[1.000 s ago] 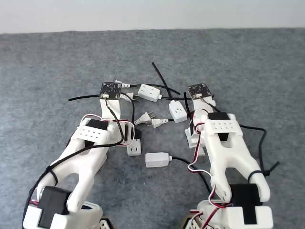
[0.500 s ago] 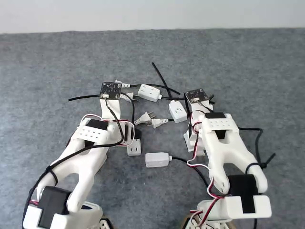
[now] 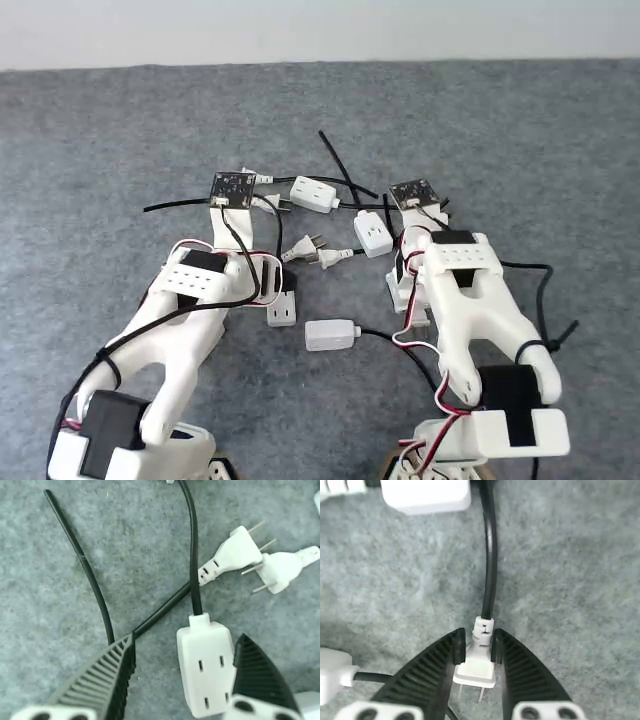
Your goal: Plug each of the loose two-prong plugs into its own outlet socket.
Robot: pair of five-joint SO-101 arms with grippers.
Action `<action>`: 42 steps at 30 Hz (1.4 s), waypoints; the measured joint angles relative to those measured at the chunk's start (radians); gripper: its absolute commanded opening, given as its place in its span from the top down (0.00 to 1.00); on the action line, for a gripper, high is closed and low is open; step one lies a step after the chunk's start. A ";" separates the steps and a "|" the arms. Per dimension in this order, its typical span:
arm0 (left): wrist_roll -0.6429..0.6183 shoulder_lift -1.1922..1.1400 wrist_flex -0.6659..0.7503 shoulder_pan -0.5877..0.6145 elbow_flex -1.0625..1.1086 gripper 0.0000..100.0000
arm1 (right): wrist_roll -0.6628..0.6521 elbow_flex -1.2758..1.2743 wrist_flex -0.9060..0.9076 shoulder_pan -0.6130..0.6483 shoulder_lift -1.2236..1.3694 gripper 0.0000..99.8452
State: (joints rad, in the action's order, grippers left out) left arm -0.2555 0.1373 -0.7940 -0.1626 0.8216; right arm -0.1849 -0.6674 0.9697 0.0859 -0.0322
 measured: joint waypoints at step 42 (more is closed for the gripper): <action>0.000 0.000 0.000 0.005 0.000 0.71 | 0.044 0.043 0.100 0.040 -0.098 0.99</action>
State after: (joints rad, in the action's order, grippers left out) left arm -0.2555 0.1373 -0.7940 -0.1580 0.8216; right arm -0.1404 -0.6245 1.0694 0.1258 -0.1304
